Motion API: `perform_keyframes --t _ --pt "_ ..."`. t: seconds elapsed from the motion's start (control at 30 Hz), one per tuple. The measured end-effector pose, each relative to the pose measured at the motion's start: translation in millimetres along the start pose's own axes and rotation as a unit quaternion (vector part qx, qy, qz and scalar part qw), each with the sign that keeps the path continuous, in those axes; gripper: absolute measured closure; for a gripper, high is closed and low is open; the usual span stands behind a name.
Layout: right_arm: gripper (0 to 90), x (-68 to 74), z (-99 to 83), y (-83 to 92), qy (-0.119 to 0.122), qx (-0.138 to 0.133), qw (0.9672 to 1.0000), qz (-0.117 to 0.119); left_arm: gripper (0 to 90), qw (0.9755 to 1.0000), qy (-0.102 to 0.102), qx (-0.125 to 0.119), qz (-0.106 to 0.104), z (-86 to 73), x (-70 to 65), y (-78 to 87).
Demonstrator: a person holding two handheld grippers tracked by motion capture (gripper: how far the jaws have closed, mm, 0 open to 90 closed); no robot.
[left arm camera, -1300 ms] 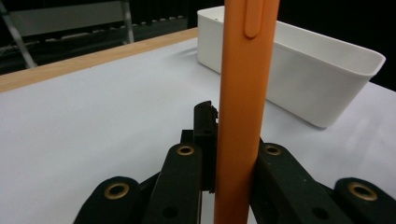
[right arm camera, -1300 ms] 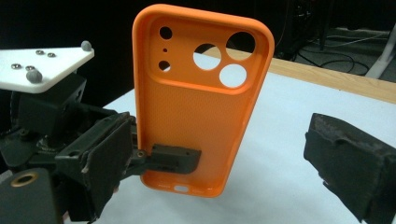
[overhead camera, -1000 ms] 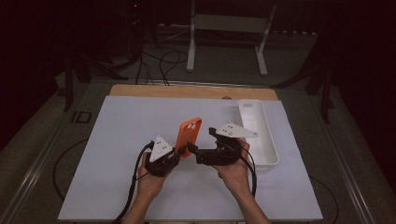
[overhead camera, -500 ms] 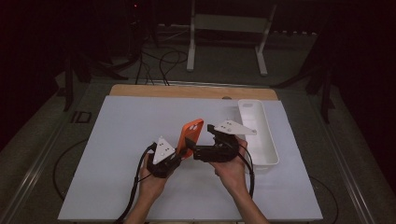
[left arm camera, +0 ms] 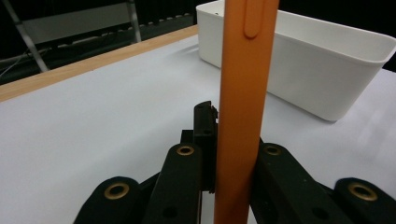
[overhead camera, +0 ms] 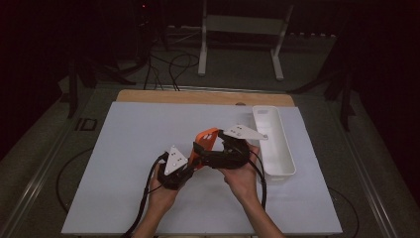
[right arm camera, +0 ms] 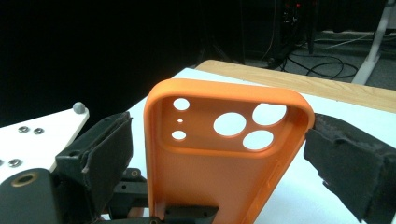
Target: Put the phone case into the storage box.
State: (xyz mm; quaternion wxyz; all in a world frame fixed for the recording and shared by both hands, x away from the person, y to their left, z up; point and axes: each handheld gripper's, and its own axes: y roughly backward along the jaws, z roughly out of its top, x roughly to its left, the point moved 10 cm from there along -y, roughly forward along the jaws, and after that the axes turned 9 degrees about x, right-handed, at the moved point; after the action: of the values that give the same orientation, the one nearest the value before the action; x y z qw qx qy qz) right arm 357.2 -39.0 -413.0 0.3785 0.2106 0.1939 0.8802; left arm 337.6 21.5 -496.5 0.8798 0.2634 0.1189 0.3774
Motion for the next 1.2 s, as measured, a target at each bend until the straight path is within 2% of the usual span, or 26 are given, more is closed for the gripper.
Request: perform_keyframes --t 0.6,0.83,0.97,1.2 --pt "13.4 -4.6 -1.2 -8.5 -0.026 0.009 0.9996 -0.005 85.6 0.9999 -0.005 0.002 -0.012 0.4 -6.2 -1.1" --pt "15.2 -5.7 -3.2 -8.7 -0.027 0.013 0.9994 -0.015 85.4 0.9999 -0.004 0.006 -0.015 -1.0 -6.7 -3.4" --pt "15.6 -3.9 -3.2 -8.5 -0.019 0.010 0.9996 -0.020 85.3 0.9999 -0.004 0.007 -0.015 -1.5 -6.9 -3.6" --pt "15.8 -3.6 -3.6 -8.4 -0.020 0.009 0.9996 -0.019 85.1 0.9999 -0.003 0.006 -0.015 -1.7 -7.2 -3.5"
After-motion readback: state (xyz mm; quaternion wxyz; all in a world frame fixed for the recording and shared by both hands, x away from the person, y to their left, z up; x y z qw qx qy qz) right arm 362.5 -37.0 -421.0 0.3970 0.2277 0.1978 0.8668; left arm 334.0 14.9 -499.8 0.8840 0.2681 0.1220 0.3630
